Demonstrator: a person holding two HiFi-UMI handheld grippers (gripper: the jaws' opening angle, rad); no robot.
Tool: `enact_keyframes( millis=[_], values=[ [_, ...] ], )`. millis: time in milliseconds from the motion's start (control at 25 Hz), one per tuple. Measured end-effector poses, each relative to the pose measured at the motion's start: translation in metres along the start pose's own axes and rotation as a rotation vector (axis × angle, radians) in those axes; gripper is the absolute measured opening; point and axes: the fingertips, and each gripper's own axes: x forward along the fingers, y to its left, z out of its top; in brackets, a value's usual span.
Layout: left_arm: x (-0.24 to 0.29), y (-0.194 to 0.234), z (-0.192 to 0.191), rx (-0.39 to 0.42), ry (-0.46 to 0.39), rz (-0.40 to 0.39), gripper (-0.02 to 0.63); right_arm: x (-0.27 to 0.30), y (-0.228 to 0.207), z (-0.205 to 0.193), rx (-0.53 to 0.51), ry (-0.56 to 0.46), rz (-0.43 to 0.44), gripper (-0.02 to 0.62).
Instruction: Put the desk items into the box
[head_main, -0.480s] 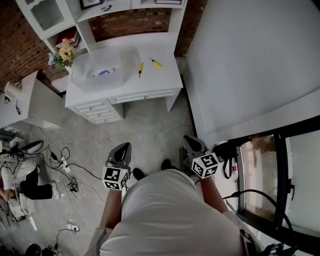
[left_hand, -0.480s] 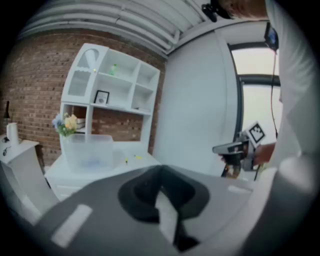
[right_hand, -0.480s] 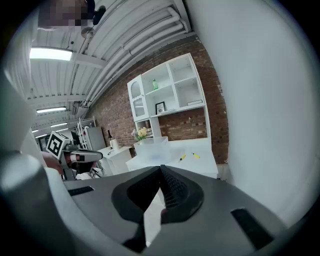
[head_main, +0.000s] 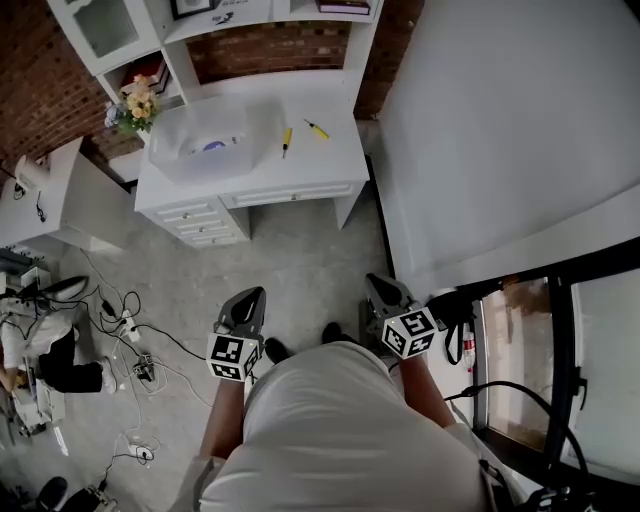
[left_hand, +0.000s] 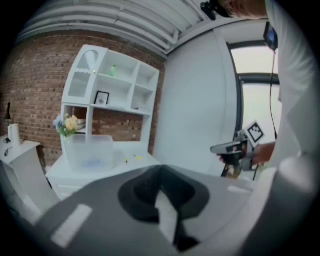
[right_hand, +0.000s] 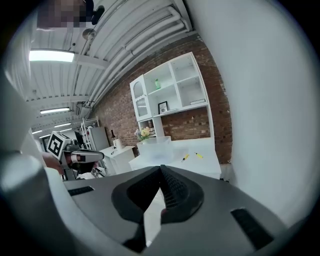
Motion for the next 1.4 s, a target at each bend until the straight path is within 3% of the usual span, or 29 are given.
enact_keyframes(
  millis=[480,840,1400],
  values=[
    [0.005,-0.015,-0.007,-0.01,0.028,-0.002,0.003,-0.008,-0.008,-0.009,0.011,0.033,0.017,0.002],
    [0.024,-0.037,-0.008,-0.025,0.028,0.015,0.003,-0.026,-0.041,-0.014,0.037,0.027,0.036,0.003],
    [0.047,-0.069,-0.017,0.003,0.041,0.071,0.003,-0.029,-0.071,-0.026,-0.012,0.053,0.11,0.003]
  ],
)
